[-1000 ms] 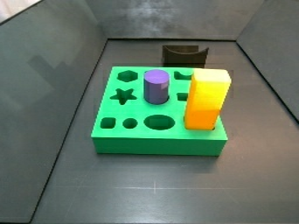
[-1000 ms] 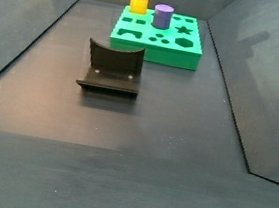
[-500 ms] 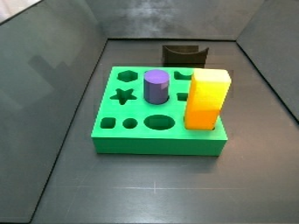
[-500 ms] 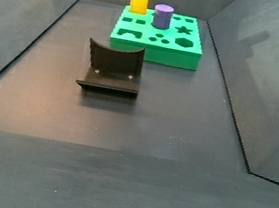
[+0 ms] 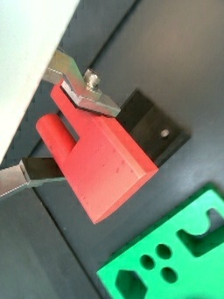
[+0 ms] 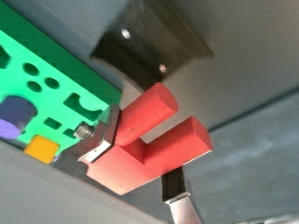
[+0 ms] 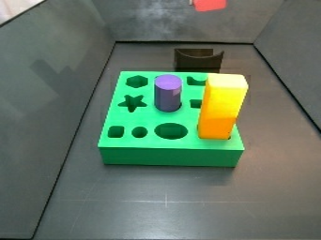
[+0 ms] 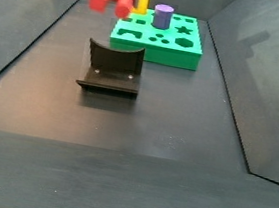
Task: Pick up the square-circle object. Move up. Place the square-circle object on the fixture. Regrasp the square-circle object. Rotate the square-circle object. Move to above the board. Insert the square-circle object.
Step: Place the square-circle object on the fixture.
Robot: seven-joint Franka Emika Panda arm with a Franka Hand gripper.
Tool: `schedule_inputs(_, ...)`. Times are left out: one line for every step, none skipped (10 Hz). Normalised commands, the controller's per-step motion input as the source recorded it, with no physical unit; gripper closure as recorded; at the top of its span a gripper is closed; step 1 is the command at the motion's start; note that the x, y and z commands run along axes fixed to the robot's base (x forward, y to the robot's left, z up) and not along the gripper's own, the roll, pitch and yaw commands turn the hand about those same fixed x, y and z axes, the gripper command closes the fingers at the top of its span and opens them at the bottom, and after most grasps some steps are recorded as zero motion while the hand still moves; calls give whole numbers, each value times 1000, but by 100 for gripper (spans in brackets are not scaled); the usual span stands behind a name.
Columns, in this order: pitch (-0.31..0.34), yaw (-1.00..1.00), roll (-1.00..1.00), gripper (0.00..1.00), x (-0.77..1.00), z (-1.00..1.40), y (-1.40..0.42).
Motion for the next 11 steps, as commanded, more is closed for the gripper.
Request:
schedule_inputs(347,37,-1000,100,-68,-24,291)
schedule_inputs(374,-6,-1000,100,17,-18,128)
schedule_inputs(360,-75,-883,100,91,-33,37)
schedule_inputs(304,-122,-716,100,105,-21,39)
schedule_inputs(224,-165,-497,100,99,-15,47)
schedule_inputs(170,-172,-336,100,90,-14,48)
schedule_inputs(110,-159,-215,100,78,-4,31)
schedule_inputs(19,-171,-1000,100,103,-1000,62)
schedule_inputs(-3,-163,-1000,100,107,-1000,71)
schedule_inputs(6,-159,-1000,100,111,-1000,75)
schedule_inputs(31,-152,-1000,100,126,-1000,78)
